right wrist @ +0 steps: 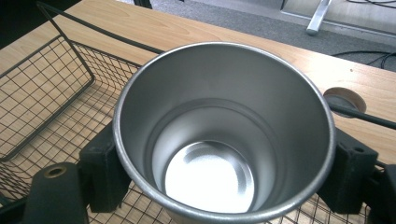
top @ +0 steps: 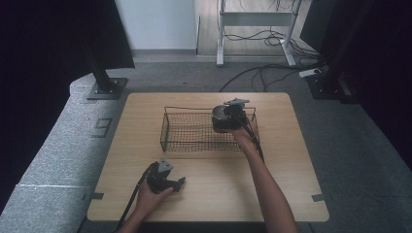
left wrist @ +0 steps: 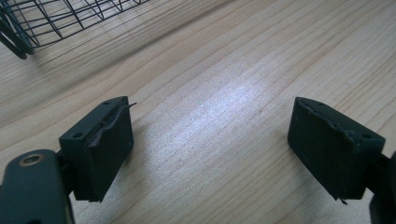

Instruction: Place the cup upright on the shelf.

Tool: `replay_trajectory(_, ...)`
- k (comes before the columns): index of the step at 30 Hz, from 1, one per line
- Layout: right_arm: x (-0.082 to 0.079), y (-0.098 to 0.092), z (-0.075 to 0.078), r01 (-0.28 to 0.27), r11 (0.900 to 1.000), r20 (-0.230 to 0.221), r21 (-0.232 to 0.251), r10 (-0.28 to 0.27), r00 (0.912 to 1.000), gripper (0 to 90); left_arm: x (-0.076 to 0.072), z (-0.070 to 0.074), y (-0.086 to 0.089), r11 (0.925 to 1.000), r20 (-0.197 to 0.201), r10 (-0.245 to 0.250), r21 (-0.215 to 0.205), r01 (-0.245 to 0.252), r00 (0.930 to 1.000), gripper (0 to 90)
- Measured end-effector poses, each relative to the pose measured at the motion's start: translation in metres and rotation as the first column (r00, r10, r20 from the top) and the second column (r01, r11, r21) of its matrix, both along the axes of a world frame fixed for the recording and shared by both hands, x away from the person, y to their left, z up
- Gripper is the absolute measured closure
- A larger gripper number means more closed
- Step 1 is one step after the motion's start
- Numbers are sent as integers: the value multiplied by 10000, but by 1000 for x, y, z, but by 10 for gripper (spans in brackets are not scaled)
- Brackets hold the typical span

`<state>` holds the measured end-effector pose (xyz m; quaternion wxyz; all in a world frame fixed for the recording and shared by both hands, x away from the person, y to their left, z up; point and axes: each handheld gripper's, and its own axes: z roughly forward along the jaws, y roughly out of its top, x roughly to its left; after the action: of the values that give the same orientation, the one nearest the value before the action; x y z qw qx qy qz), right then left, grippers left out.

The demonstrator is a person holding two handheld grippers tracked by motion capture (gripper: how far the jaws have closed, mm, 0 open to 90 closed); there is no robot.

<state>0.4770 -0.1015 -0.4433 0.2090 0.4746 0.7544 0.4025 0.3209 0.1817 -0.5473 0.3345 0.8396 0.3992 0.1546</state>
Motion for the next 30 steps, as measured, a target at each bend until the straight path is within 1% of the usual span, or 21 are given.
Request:
replay_trajectory(6,1,2,-7,14,10000,-110,-54,-14,9999,185,0,0,0,10000,0,-2,1,2,10000,141)
replay_trajectory(9,3,3,-13,16,10000,-279,-53,-17,9996,185,0,0,0,10000,-7,-3,5,3,10000,142)
replay_trajectory(19,5,5,-21,5,9998,-518,-199,-16,9987,184,0,0,0,10000,-12,-7,9,7,10000,142)
replay_trajectory(23,6,5,-23,49,9999,-605,-156,-59,9981,184,0,0,0,10000,-6,-6,5,6,10000,142)
replay_trajectory(30,9,6,-31,119,9996,-891,-245,-140,9959,184,0,0,0,10000,-5,-5,5,5,10000,142)
